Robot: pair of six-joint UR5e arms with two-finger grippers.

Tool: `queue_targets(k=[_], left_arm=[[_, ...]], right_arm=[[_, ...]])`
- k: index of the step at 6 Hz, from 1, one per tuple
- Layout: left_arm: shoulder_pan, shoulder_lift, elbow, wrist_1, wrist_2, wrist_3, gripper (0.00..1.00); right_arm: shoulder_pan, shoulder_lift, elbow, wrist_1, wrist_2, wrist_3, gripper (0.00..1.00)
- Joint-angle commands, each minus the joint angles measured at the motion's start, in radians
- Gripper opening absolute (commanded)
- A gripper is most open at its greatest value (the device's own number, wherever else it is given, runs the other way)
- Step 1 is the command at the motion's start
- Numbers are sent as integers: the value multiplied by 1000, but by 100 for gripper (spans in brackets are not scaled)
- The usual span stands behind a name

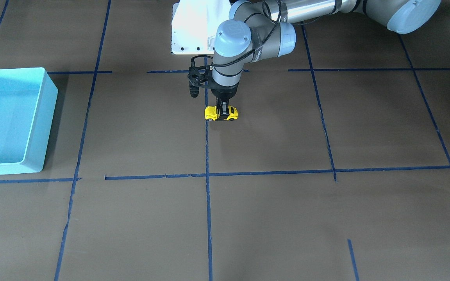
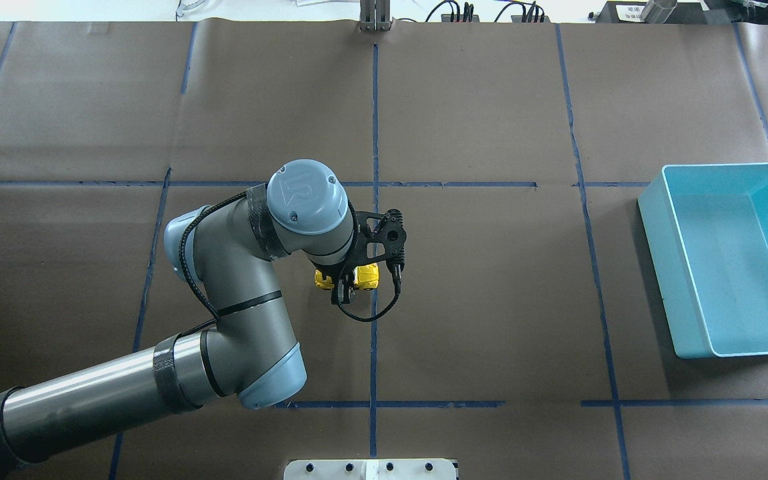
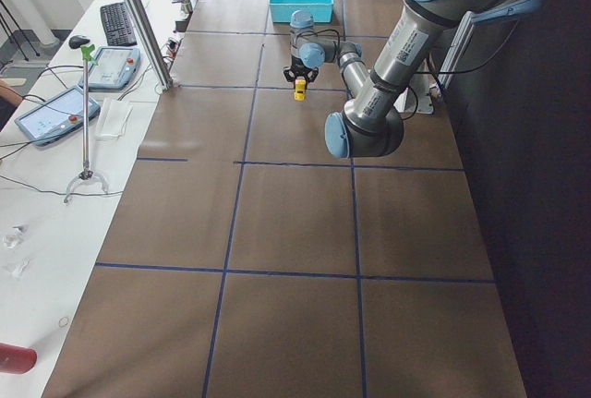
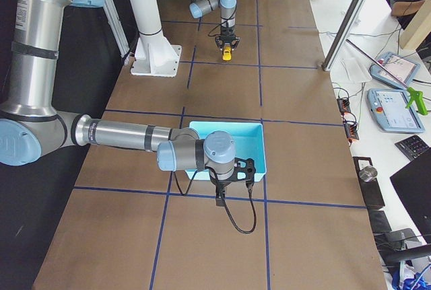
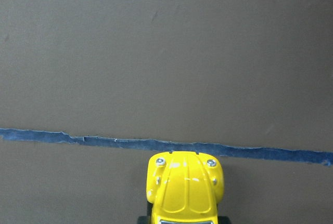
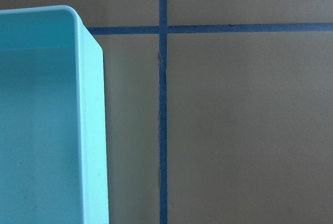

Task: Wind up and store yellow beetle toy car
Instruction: 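Hold the car pressed down on the table with the left gripper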

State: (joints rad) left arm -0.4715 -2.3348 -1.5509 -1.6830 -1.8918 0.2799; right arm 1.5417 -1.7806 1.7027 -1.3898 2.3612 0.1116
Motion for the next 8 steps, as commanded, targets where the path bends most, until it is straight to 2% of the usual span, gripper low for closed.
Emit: queue_targets(k=[1, 3, 8], left_arm=[[1, 0, 26, -73, 0, -1, 6], [-2, 20, 61, -174, -1, -2, 5], [-4, 48, 61, -204, -4, 10, 5]], right_arm=[[0, 0, 0, 0, 0, 0, 100], [0, 0, 0, 0, 0, 0, 100], [0, 1, -17, 2, 4, -1, 100]])
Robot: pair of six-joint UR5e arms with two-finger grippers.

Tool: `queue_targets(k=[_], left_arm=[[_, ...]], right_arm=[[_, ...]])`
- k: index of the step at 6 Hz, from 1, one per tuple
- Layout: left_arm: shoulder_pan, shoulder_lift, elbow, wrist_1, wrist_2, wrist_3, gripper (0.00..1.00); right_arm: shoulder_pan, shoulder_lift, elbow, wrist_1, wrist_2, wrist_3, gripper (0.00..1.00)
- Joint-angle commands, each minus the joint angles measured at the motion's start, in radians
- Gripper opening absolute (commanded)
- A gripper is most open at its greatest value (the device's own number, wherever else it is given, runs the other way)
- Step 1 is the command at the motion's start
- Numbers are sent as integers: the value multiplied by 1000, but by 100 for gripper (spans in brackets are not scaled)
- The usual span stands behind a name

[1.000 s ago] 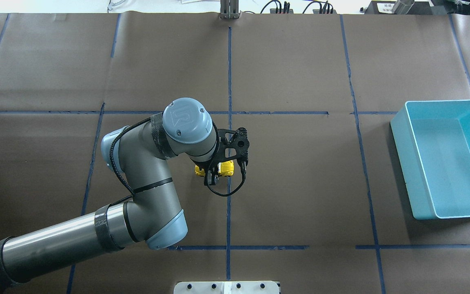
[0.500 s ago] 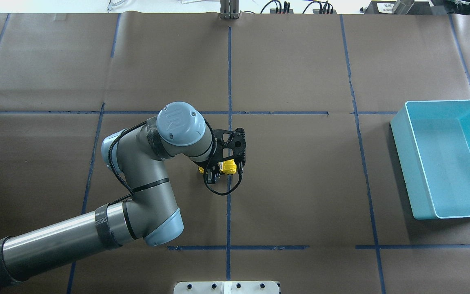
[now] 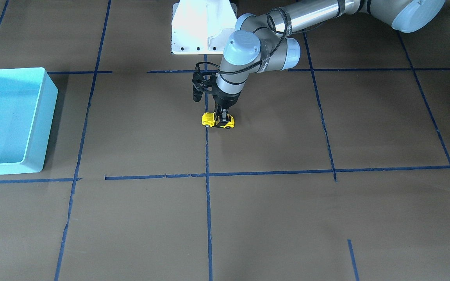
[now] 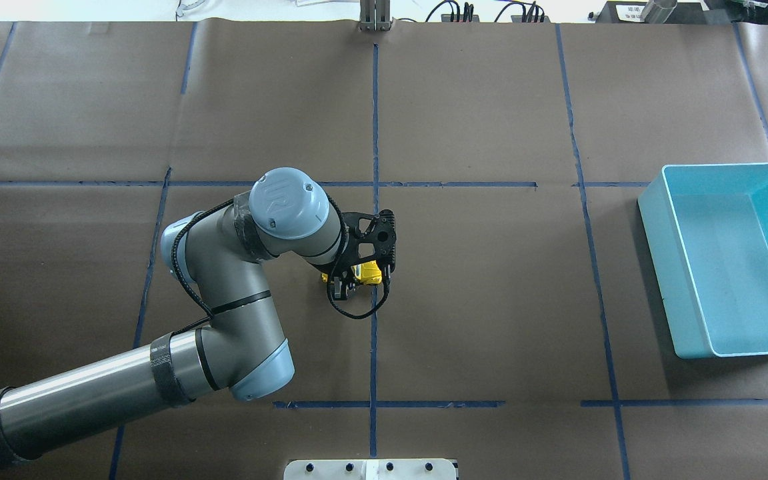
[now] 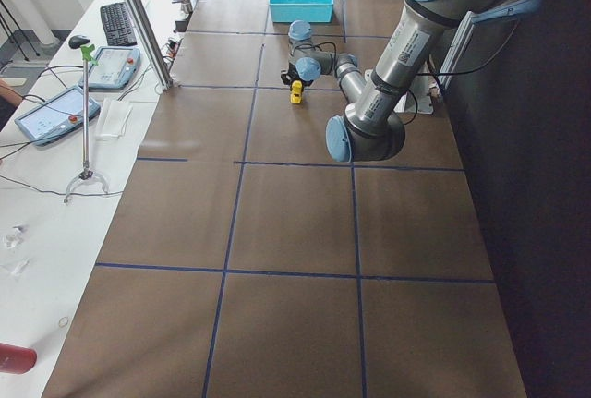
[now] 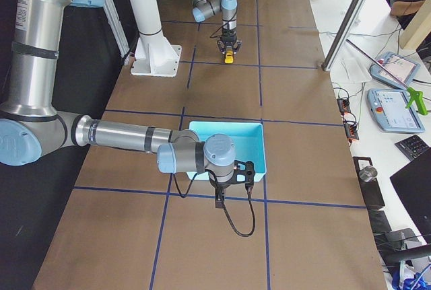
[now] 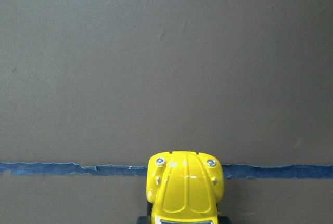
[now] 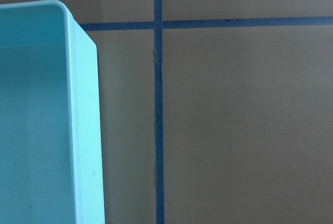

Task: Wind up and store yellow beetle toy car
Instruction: 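Hold the car pressed down on the table with the left gripper, then drag the car backward along the table toward the left arm's base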

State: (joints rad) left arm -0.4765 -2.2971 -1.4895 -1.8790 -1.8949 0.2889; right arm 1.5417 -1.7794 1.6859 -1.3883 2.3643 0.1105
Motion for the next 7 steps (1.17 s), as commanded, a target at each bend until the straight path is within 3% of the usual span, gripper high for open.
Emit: queue_targets(k=[1, 4, 5, 7], left_arm=[[-1, 16, -6, -9, -3, 1, 5], [-8, 56, -27, -37, -9, 1, 5], [-33, 74, -28, -57, -70, 1, 5], [-47, 119, -66, -61, -90, 1, 5]], right_arm=[[0, 0, 0, 0, 1, 0, 100], [0, 0, -2, 0, 0, 0, 100], [0, 0, -2, -1, -2, 0, 100], [0, 0, -15, 0, 0, 0, 100]])
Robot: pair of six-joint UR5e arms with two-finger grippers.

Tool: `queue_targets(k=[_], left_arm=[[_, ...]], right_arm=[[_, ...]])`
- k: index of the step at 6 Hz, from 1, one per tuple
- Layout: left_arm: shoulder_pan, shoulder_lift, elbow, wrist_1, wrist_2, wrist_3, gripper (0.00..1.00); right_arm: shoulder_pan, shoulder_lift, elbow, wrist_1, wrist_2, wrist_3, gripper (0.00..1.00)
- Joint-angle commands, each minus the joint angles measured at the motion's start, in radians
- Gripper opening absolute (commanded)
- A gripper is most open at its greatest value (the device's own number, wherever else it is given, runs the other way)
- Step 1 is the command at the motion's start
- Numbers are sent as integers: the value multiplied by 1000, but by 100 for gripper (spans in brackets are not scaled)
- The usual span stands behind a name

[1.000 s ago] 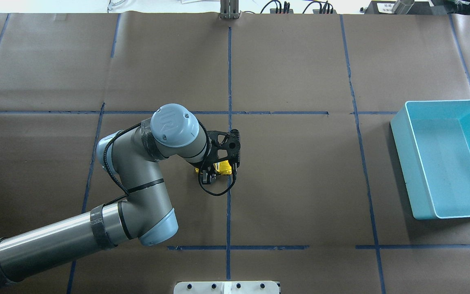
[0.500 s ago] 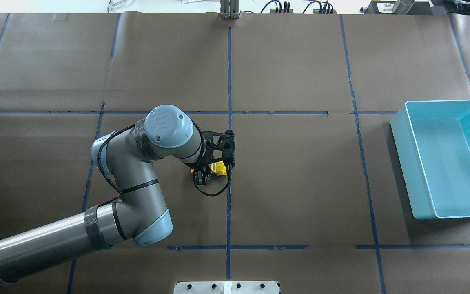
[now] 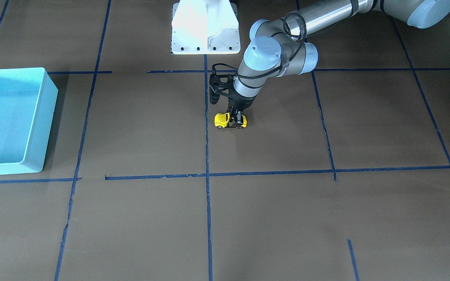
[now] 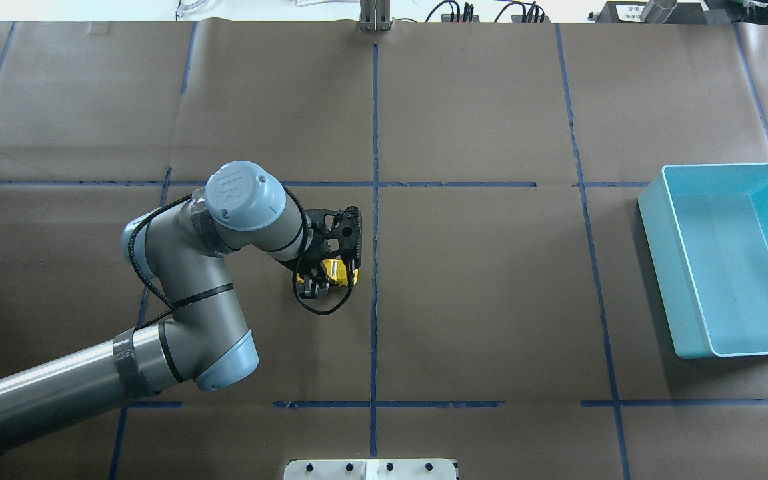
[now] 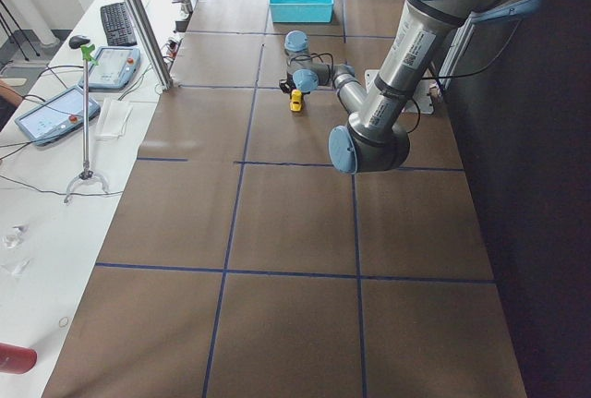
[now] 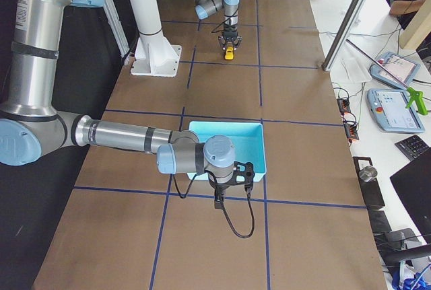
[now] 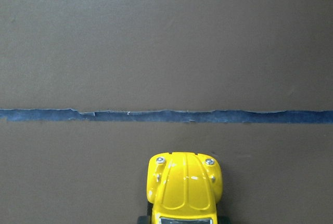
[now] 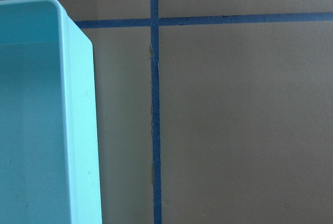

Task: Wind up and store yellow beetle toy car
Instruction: 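Drag the car backward along the table toward the left arm's base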

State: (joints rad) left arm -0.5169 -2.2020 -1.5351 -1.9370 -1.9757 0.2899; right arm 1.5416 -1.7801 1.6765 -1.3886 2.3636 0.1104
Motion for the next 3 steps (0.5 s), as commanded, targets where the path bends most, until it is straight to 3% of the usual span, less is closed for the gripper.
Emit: queue_targets(k=[1, 3], left_arm=[[-11, 45, -33, -25, -14, 0, 5], [-11, 74, -51, -30, -25, 0, 7]], right_arm=[[0, 1, -6, 0, 0, 0, 100], [0, 1, -6, 0, 0, 0, 100]])
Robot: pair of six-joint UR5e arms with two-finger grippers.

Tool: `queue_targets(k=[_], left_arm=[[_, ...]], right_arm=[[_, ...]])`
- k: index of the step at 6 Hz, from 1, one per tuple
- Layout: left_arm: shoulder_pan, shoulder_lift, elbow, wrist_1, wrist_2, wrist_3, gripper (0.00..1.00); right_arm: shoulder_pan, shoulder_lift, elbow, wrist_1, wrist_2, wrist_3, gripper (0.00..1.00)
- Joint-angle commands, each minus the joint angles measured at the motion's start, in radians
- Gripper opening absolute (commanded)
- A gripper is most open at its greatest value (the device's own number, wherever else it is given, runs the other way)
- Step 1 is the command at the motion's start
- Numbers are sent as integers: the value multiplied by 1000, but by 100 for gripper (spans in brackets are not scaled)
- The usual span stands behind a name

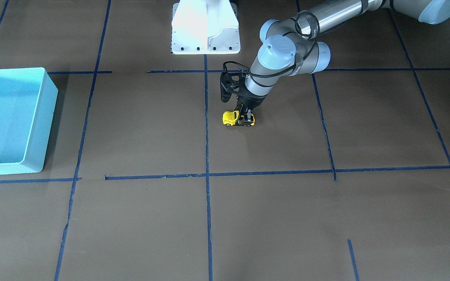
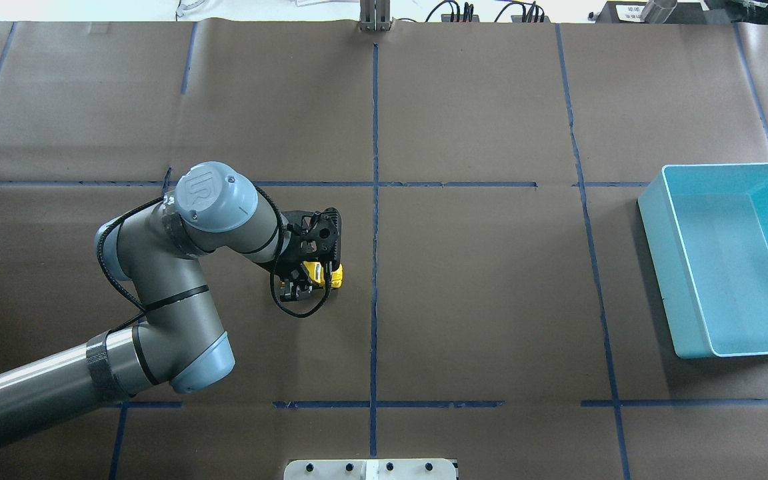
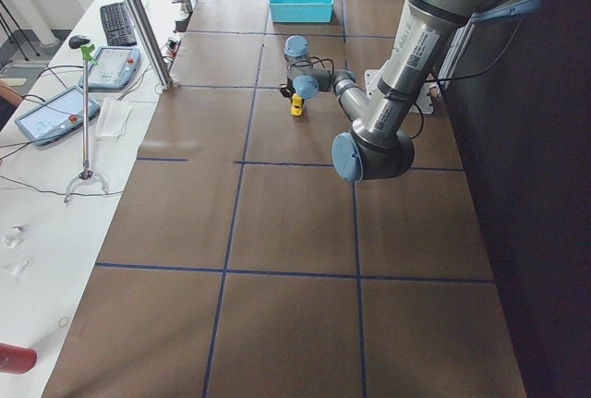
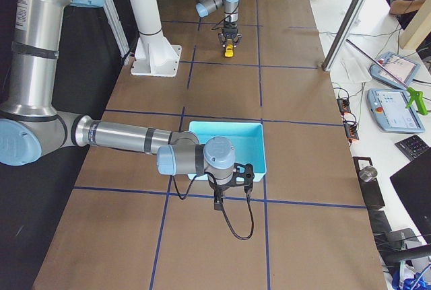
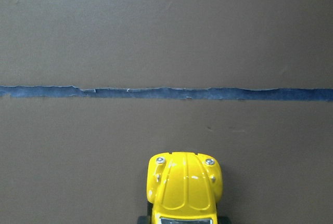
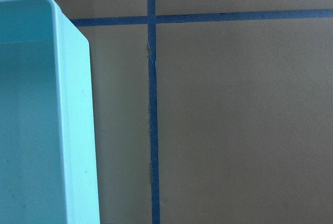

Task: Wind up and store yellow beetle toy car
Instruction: 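Drag the car backward along the table toward the left arm's base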

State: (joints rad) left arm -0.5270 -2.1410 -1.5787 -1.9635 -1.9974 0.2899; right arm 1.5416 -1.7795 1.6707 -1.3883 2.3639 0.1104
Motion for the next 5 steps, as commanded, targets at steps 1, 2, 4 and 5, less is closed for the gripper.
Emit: queue_targets(k=[1, 2, 4, 5], left_arm=[[-1, 25, -7, -6, -3, 0, 7], [-2, 30, -7, -26, -3, 2, 7], [-27, 79, -29, -52, -38, 18, 7], [-31, 111, -37, -80, -53, 18, 9]], right_arm=[[0, 0, 0, 0, 0, 0, 100], [0, 0, 0, 0, 0, 0, 100], [0, 0, 0, 0, 0, 0, 100], [0, 0, 0, 0, 0, 0, 100]])
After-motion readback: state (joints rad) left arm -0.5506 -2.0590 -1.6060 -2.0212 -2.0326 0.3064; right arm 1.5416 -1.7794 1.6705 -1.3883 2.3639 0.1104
